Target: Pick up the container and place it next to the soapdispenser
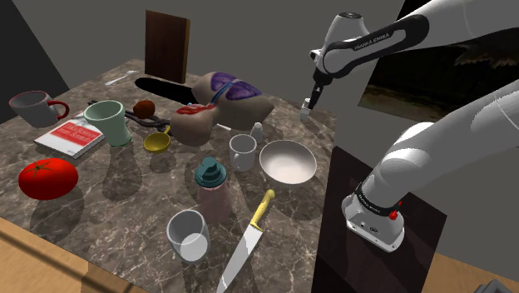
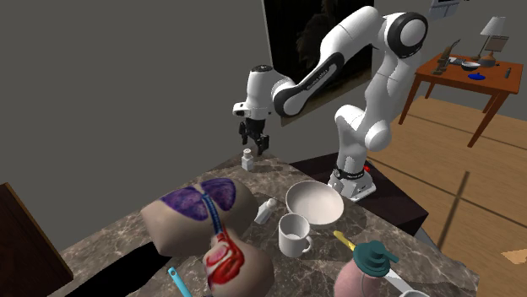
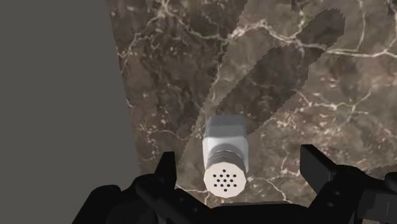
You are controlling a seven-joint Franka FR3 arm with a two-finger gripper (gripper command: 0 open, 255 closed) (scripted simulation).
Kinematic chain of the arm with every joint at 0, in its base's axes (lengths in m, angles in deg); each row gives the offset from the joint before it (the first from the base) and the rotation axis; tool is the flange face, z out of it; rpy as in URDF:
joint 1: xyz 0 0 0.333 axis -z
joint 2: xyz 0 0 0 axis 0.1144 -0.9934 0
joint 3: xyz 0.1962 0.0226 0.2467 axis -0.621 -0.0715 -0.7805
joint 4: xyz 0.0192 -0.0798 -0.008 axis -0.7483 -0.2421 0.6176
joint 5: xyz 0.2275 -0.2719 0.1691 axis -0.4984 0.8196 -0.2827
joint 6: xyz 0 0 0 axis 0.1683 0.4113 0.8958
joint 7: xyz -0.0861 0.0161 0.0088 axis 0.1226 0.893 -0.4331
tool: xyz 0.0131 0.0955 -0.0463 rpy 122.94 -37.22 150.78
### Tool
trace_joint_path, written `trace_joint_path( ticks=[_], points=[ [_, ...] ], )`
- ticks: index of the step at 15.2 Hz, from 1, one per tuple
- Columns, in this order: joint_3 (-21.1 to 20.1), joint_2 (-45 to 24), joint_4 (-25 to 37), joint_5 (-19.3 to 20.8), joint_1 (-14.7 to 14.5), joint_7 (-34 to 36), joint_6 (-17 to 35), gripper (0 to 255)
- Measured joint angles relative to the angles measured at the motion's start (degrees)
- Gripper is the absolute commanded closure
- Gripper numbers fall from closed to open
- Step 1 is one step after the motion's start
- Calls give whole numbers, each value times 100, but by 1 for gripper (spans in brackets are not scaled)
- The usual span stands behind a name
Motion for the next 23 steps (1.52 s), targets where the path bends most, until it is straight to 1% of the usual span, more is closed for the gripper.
trace_joint_path(
  ticks=[7,13,14,23],
  points=[
    [167,-547,-136,-58,-46,-141,711,0],
    [178,-598,-141,-69,-53,-149,771,0],
    [178,-598,-141,-69,-53,-149,771,255],
    [175,-595,-140,-70,-55,-149,768,255]
  ],
)
